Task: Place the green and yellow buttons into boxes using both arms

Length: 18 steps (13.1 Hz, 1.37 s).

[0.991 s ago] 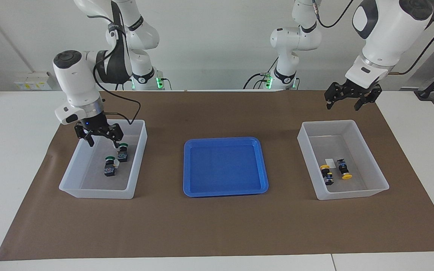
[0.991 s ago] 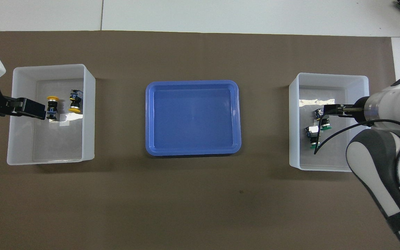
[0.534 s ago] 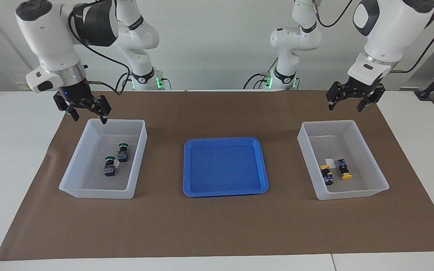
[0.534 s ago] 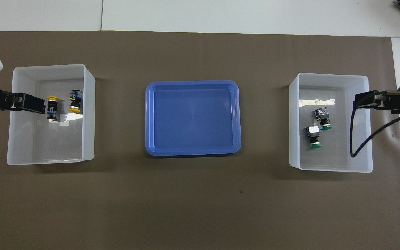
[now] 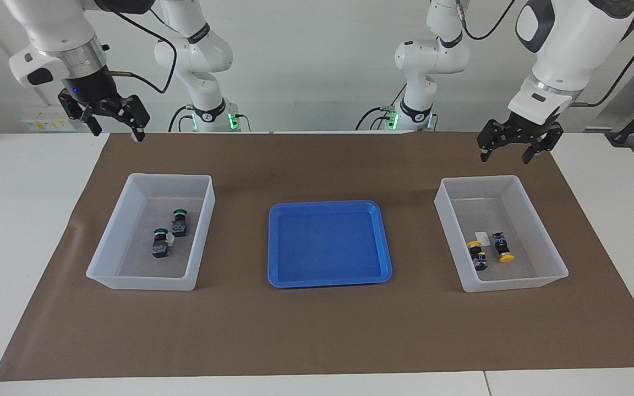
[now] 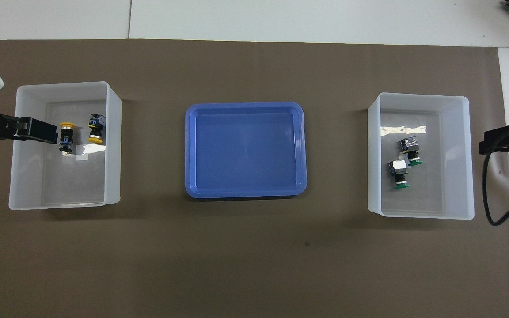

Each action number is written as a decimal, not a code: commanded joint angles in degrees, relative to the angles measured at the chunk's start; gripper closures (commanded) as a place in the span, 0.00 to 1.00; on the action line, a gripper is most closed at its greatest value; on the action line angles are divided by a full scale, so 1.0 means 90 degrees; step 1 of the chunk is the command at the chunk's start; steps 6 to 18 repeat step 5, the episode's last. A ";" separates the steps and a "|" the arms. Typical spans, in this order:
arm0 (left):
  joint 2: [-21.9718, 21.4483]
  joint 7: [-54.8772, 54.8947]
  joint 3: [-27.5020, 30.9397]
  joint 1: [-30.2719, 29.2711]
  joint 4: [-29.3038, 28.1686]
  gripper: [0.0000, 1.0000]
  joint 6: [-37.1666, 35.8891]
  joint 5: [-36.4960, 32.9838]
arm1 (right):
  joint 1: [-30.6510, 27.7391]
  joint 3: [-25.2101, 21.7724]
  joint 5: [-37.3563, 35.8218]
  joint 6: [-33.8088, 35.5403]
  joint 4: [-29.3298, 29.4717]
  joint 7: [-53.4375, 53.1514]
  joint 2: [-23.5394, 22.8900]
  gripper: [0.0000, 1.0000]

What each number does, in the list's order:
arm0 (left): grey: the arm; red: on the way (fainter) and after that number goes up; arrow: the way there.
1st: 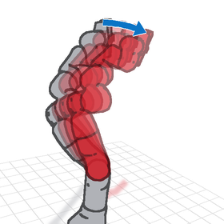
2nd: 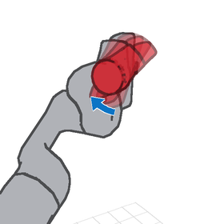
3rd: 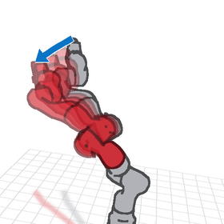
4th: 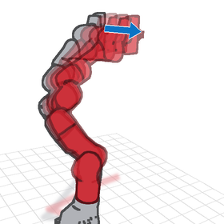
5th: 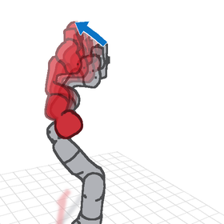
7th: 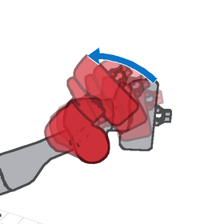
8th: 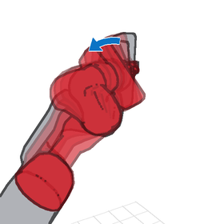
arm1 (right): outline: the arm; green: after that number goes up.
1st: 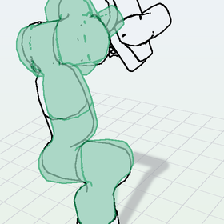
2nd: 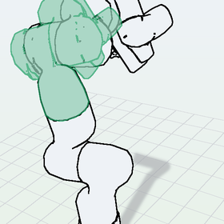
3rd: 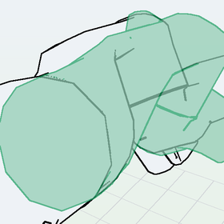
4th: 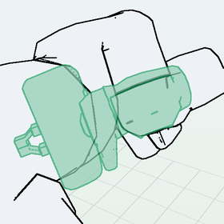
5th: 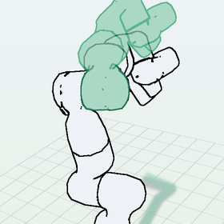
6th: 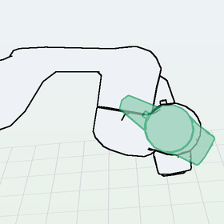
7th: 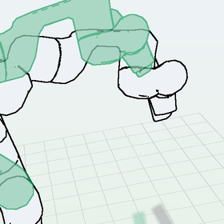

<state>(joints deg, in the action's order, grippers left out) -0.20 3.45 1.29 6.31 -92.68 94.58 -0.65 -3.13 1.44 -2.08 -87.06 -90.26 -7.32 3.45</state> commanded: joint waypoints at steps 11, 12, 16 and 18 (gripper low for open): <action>-0.0046 -0.0081 -0.0016 -0.0008 -0.0044 0.00 0.0039 -0.0123 | -0.0003 0.0026 -0.0062 0.0083 -0.0039 0.0013 0.0037 0.00; -0.0046 -0.0081 -0.0016 -0.0008 -0.0044 0.00 0.0039 -0.0123 | -0.0003 0.0026 -0.0062 0.0083 -0.0039 0.0013 0.0037 0.00; -0.0046 -0.0081 -0.0016 -0.0008 -0.0044 0.00 0.0039 -0.0123 | -0.0003 0.0026 -0.0062 0.0083 -0.0039 0.0013 0.0037 0.00; -0.0046 -0.0081 -0.0016 -0.0008 -0.0044 0.00 0.0039 -0.0123 | -0.0003 0.0026 -0.0062 0.0083 -0.0039 0.0013 0.0037 0.00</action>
